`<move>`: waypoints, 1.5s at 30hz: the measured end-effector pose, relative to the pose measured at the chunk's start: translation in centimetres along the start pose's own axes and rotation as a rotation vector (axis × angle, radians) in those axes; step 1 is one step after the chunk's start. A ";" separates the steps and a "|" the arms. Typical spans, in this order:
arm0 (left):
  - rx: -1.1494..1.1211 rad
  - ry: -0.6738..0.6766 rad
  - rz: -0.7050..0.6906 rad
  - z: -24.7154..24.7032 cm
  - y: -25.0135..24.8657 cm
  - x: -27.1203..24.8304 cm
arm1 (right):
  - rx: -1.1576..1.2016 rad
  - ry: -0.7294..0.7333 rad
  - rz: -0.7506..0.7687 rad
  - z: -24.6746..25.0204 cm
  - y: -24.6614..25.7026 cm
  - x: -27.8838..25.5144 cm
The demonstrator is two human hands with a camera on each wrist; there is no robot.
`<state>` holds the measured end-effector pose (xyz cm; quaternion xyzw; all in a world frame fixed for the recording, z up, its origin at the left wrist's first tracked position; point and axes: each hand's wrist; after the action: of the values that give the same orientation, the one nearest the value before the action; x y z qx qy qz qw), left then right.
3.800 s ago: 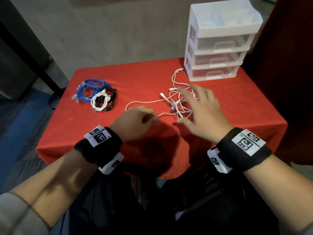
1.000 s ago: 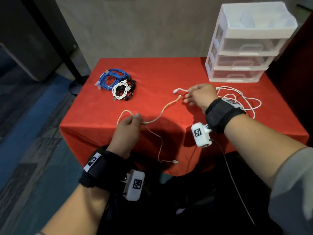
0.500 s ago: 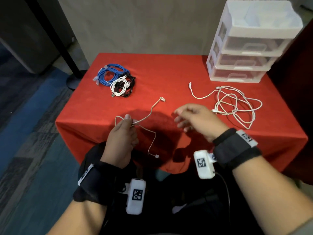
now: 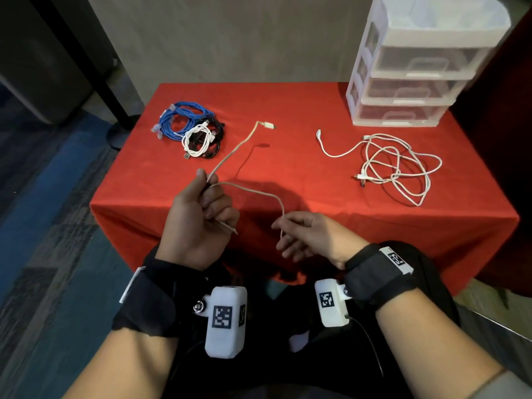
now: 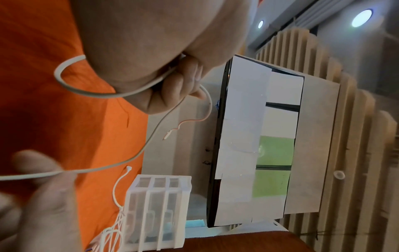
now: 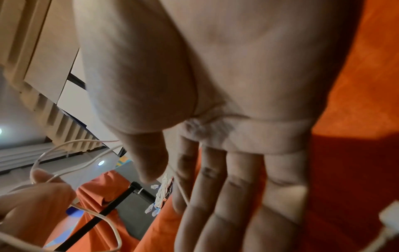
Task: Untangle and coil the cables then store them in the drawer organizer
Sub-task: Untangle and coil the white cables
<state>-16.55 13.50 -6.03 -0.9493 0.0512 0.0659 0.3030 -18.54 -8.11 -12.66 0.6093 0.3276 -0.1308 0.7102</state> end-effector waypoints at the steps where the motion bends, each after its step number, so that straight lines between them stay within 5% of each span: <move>1: -0.006 -0.001 -0.005 -0.1 -0.1 0.1 | -0.039 -0.001 -0.032 0.2 -0.1 0.0; 5: 0.056 -0.041 -0.056 -0.6 0.1 0.9 | -0.116 -0.022 0.008 0.8 0.3 -1.3; 9: 0.791 -0.014 -0.134 -2.4 0.7 2.9 | 0.304 0.029 0.184 2.2 3.7 -4.0; 12: 1.479 0.013 -0.512 -2.8 1.5 4.0 | 0.547 0.008 0.333 3.8 6.2 -5.7; 14: 1.520 0.114 -0.888 -2.3 2.0 3.3 | 0.628 0.012 0.380 4.3 7.0 -6.2; 15: 1.476 0.232 -0.962 -2.3 2.5 2.5 | 0.664 0.029 0.389 4.4 7.2 -6.3; 17: 1.342 0.478 -0.784 -2.5 4.1 1.0 | 0.731 0.061 0.386 4.5 7.3 -6.3; 19: 1.191 0.570 -0.572 -3.2 5.7 0.2 | 0.759 0.082 0.373 4.6 7.4 -6.3; 23: 1.325 0.609 -0.742 -3.5 6.3 0.6 | 0.721 0.073 0.365 4.3 7.6 -6.3; 27: 1.144 0.376 -0.640 -4.1 6.2 0.5 | 0.618 0.000 0.373 3.4 7.5 -6.6; 33: 0.755 0.032 -0.518 -5.3 6.0 0.7 | 0.125 -0.046 0.121 0.5 5.5 -5.7; 39: 0.635 0.085 -0.336 -5.7 7.0 -0.6 | 0.495 -0.247 0.302 -0.2 4.8 -3.7; 45: 0.279 0.024 -0.038 -6.2 3.8 0.3 | 0.684 -0.241 0.311 -0.2 4.7 -4.1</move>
<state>-16.18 6.81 -3.27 -0.8995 0.0457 0.0412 0.4326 -18.94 -7.74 -6.42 0.8334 0.0833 -0.1936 0.5109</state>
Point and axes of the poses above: each hand's wrist, its own x-axis towards the middle knuckle, its own z-axis out of the back of the hand, y = z × x, and after that the axes turned 13 degrees about -z, right-handed
